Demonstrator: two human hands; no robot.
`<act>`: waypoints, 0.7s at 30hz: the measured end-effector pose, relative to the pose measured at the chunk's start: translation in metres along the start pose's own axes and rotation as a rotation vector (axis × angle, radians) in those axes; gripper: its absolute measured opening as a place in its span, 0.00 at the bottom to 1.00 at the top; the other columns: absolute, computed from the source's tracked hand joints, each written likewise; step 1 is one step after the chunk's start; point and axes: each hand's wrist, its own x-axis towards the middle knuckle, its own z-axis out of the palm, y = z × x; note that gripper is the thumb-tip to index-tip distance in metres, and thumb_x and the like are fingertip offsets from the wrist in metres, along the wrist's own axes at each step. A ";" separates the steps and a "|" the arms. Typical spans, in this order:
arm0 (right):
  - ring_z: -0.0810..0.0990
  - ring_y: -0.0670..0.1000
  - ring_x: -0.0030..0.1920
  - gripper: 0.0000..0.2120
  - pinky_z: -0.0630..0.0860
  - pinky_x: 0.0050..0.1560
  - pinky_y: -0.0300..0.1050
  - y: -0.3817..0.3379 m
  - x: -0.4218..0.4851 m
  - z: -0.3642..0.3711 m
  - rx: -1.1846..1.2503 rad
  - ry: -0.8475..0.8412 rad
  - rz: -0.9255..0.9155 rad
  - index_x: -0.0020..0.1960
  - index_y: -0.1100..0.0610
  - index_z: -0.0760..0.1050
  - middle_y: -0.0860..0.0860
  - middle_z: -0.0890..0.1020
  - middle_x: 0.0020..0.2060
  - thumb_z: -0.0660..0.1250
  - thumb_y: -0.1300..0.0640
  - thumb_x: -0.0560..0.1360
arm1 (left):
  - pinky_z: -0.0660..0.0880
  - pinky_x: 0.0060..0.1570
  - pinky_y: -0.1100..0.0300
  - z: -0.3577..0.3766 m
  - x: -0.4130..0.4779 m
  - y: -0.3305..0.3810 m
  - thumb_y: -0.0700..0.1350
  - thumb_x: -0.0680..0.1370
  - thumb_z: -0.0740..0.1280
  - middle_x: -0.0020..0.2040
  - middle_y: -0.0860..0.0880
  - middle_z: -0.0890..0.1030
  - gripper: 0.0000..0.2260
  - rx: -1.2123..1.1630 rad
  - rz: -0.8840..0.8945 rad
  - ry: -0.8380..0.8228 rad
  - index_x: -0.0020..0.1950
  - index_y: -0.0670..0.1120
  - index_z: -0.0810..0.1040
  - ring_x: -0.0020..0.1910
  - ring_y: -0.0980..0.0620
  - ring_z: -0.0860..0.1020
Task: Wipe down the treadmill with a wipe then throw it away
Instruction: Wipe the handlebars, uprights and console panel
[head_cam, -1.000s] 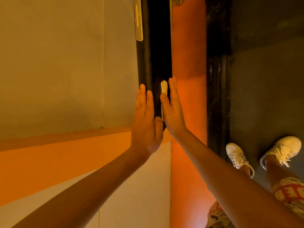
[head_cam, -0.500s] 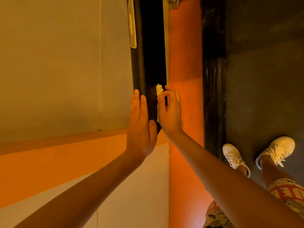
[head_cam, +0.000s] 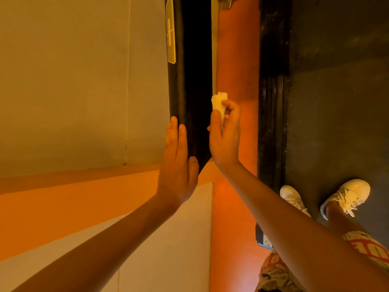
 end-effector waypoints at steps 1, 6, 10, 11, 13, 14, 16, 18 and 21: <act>0.80 0.56 0.54 0.19 0.80 0.51 0.57 -0.003 0.003 -0.003 -0.016 -0.042 -0.016 0.70 0.54 0.68 0.54 0.78 0.59 0.62 0.46 0.83 | 0.56 0.80 0.44 -0.001 -0.001 -0.001 0.43 0.84 0.56 0.82 0.33 0.52 0.27 0.000 -0.009 -0.025 0.80 0.32 0.55 0.83 0.39 0.49; 0.72 0.34 0.64 0.24 0.72 0.62 0.31 -0.029 0.019 -0.037 -0.152 -0.115 -0.066 0.76 0.51 0.68 0.45 0.73 0.67 0.69 0.57 0.81 | 0.58 0.78 0.38 -0.012 0.001 0.000 0.47 0.85 0.57 0.83 0.38 0.53 0.28 0.028 -0.020 -0.054 0.81 0.35 0.54 0.83 0.40 0.50; 0.68 0.28 0.62 0.25 0.67 0.59 0.24 -0.051 0.034 -0.061 -0.284 -0.182 -0.183 0.78 0.50 0.65 0.43 0.70 0.65 0.66 0.57 0.83 | 0.56 0.78 0.36 -0.022 0.021 0.016 0.49 0.85 0.55 0.83 0.43 0.53 0.28 0.000 -0.065 0.010 0.82 0.39 0.55 0.83 0.44 0.48; 0.69 0.29 0.62 0.25 0.67 0.59 0.24 -0.057 0.037 -0.068 -0.331 -0.195 -0.215 0.79 0.50 0.65 0.43 0.70 0.64 0.65 0.56 0.84 | 0.55 0.78 0.35 -0.023 0.028 0.022 0.49 0.85 0.55 0.84 0.45 0.52 0.28 -0.002 -0.058 0.012 0.82 0.40 0.54 0.83 0.46 0.48; 0.70 0.31 0.61 0.24 0.67 0.57 0.24 -0.072 0.042 -0.081 -0.413 -0.226 -0.291 0.79 0.52 0.65 0.44 0.71 0.63 0.64 0.54 0.84 | 0.52 0.79 0.36 -0.027 0.044 0.037 0.52 0.86 0.54 0.84 0.48 0.50 0.28 0.001 -0.038 0.016 0.83 0.42 0.53 0.83 0.48 0.46; 0.70 0.31 0.61 0.24 0.68 0.56 0.24 -0.081 0.044 -0.087 -0.436 -0.243 -0.312 0.80 0.53 0.65 0.45 0.71 0.63 0.64 0.54 0.85 | 0.50 0.79 0.38 -0.029 0.052 0.045 0.53 0.86 0.53 0.84 0.49 0.50 0.28 0.011 -0.029 0.021 0.83 0.44 0.52 0.83 0.50 0.45; 0.71 0.31 0.59 0.25 0.68 0.55 0.23 -0.101 0.048 -0.101 -0.486 -0.267 -0.356 0.80 0.52 0.64 0.45 0.71 0.63 0.63 0.52 0.85 | 0.48 0.80 0.39 -0.034 0.068 0.063 0.53 0.85 0.52 0.84 0.49 0.49 0.28 0.034 0.000 0.030 0.84 0.45 0.52 0.83 0.50 0.44; 0.71 0.34 0.57 0.24 0.67 0.54 0.23 -0.124 0.057 -0.115 -0.556 -0.269 -0.423 0.79 0.51 0.64 0.45 0.71 0.63 0.63 0.51 0.85 | 0.47 0.80 0.40 -0.040 0.085 0.081 0.54 0.85 0.52 0.84 0.48 0.51 0.28 0.039 0.029 0.045 0.84 0.46 0.52 0.83 0.50 0.44; 0.69 0.36 0.56 0.24 0.67 0.51 0.24 -0.162 0.073 -0.137 -0.654 -0.246 -0.494 0.79 0.51 0.64 0.45 0.70 0.61 0.63 0.53 0.85 | 0.43 0.80 0.45 -0.051 0.110 0.107 0.54 0.85 0.51 0.84 0.49 0.50 0.28 0.042 0.050 0.075 0.84 0.48 0.49 0.83 0.51 0.44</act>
